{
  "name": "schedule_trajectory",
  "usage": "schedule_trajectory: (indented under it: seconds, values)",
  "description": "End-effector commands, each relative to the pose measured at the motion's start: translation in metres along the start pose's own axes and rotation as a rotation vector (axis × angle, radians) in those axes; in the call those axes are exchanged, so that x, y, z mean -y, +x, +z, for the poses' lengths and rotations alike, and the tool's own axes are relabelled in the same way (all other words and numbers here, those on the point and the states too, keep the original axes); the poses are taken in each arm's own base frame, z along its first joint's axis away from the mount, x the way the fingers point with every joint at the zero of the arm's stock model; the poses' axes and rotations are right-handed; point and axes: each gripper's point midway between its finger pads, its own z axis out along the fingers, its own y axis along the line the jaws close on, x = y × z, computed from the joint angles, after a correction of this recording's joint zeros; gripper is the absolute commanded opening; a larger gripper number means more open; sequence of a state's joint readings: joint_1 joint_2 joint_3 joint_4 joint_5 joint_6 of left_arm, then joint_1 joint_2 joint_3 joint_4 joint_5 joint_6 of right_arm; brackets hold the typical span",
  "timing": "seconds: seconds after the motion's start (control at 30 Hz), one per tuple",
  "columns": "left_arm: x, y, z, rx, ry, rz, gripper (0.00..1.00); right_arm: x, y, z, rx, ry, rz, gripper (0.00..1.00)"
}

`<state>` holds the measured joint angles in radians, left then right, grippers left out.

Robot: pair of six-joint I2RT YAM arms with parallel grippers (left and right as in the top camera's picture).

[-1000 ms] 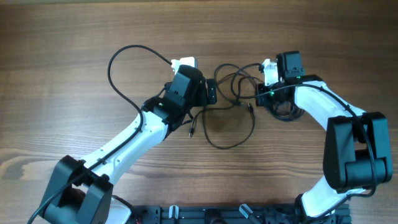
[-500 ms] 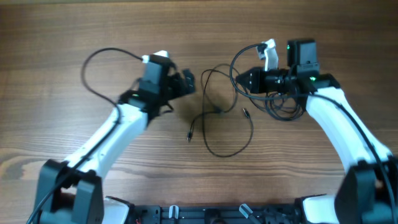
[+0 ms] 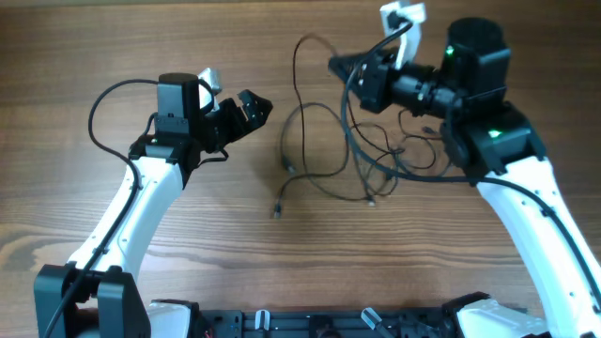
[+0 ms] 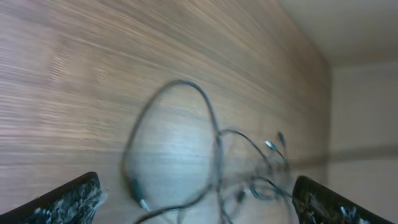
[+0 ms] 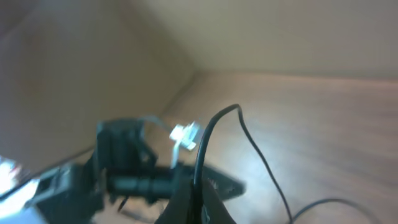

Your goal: Untangle cables

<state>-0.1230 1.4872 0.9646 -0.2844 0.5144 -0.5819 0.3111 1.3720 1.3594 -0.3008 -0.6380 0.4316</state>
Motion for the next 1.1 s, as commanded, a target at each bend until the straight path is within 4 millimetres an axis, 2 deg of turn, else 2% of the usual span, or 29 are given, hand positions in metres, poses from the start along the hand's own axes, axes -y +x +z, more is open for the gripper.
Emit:
schedule_trajectory:
  seconds: [0.0, 0.1, 0.23, 0.33, 0.43, 0.6, 0.7, 0.77, 0.93, 1.07]
  values:
    - [0.031, 0.021, -0.004, -0.101, 0.149, 0.054, 1.00, 0.024, -0.039, -0.017, 0.149, 0.229, -0.008, 0.04]
    - [0.040, 0.033, 0.001, -0.129, 0.160, 0.103, 1.00, 0.023, -0.070, -0.038, 0.233, 0.326, -0.054, 0.04]
    - [0.048, 0.047, 0.011, -0.139, 0.131, 0.149, 1.00, -0.006, -0.116, -0.068, 0.336, 0.364, -0.178, 0.04]
    - [0.051, 0.053, 0.023, -0.112, 0.076, 0.196, 1.00, -0.026, -0.137, -0.087, 0.387, 0.371, -0.242, 0.04]
    - [0.069, 0.068, 0.039, -0.123, 0.111, 0.258, 1.00, -0.029, -0.150, -0.102, 0.430, 0.427, -0.263, 0.04]
    - [0.092, 0.091, 0.063, -0.129, 0.154, 0.341, 1.00, -0.013, -0.155, -0.117, 0.465, 0.552, -0.238, 0.04]
    - [0.091, 0.105, 0.084, -0.111, 0.108, 0.382, 1.00, 0.003, -0.158, -0.127, 0.491, 0.657, -0.220, 0.05]
    - [0.088, 0.120, 0.099, -0.123, 0.081, 0.406, 1.00, 0.016, -0.167, -0.147, 0.558, 0.774, -0.204, 0.05]
    - [0.064, 0.155, 0.132, -0.174, -0.014, 0.444, 1.00, 0.030, -0.181, -0.175, 0.620, 0.857, -0.216, 0.06]
    - [0.034, 0.178, 0.153, -0.237, -0.091, 0.435, 1.00, 0.065, -0.182, -0.207, 0.632, 0.981, -0.169, 0.07]
